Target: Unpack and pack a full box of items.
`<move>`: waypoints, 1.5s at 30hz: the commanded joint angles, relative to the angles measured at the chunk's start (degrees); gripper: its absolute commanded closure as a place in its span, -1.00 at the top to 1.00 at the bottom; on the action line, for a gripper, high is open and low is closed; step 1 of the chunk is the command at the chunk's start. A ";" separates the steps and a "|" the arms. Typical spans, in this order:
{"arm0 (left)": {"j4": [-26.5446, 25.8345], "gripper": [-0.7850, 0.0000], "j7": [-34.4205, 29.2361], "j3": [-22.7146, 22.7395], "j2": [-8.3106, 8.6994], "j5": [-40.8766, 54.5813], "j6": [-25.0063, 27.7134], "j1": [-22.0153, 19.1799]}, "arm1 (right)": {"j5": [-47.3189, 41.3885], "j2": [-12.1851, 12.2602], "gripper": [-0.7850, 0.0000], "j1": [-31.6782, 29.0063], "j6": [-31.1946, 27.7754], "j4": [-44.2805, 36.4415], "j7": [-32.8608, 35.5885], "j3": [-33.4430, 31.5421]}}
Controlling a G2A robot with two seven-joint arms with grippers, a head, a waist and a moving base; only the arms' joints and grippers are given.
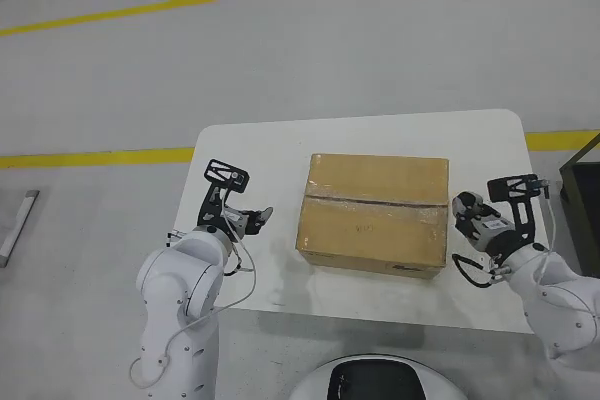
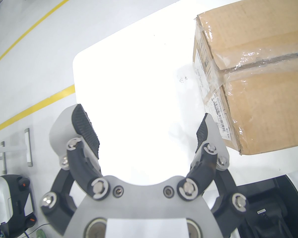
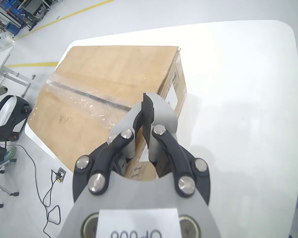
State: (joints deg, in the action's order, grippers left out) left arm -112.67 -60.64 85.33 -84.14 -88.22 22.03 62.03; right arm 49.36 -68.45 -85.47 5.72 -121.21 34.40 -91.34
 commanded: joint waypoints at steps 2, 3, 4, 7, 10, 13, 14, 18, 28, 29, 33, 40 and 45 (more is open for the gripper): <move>0.00 1.00 0.00 0.00 0.00 0.00 0.00 0.00 | -1.11 0.04 -1.00 -0.49 1.43 -1.03 -1.45 -2.93; 0.00 1.00 0.00 0.00 0.00 0.00 0.00 0.00 | -0.89 0.06 -1.00 -0.79 1.93 -1.33 -2.17 -3.91; 0.00 1.00 0.00 0.00 0.00 0.00 0.00 0.00 | 0.23 0.10 -1.00 -1.02 2.56 -1.55 -3.47 -5.18; 0.00 1.00 0.00 0.00 0.00 0.00 0.00 0.00 | 3.48 0.21 -1.00 -1.72 3.41 -1.95 -6.73 -7.88; -2.36 1.00 7.57 -0.82 0.10 0.95 -0.07 1.64 | 7.72 0.38 -1.00 -2.03 3.00 -3.02 -10.45 -10.25; -5.41 1.00 18.00 -2.73 0.50 -2.79 2.25 4.75 | 10.87 0.50 -1.00 -2.83 1.51 -4.19 -13.60 -11.97; -5.59 1.00 20.99 -3.60 0.57 -3.25 2.64 6.23 | 12.38 0.56 -1.00 -3.20 0.91 -4.69 -14.49 -12.50; -6.83 1.00 26.76 -5.85 0.83 -1.67 4.47 10.20 | 18.33 0.65 -1.00 -5.17 -0.69 -6.28 -18.88 -13.58; -8.42 1.00 32.82 -5.51 1.27 -1.56 -1.55 13.95 | 20.73 0.39 -1.00 -12.40 -6.78 -6.05 -24.44 -12.07; -8.59 1.00 34.04 -4.50 1.25 -2.06 -4.49 13.88 | 20.80 0.36 -1.00 -12.97 -7.20 -6.08 -24.94 -12.19; -7.49 1.00 38.21 -2.82 1.29 -5.08 -11.11 13.75 | 15.61 0.02 -1.00 -15.14 -7.62 -6.12 -25.86 -12.31; -7.36 1.00 38.41 -2.25 1.30 -6.66 -17.68 15.21 | 12.66 -0.24 -1.00 -16.79 -8.10 -6.04 -25.76 -13.19; -7.94 1.00 37.49 -3.56 1.04 -4.67 -21.63 15.74 | 9.82 -0.41 -0.87 -17.52 -8.13 -6.14 -24.28 -13.92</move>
State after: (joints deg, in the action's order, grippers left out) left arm -120.58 -23.22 82.08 -83.05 -93.12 1.35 77.62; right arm 59.45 -68.86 -102.85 -1.94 -127.38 9.87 -105.10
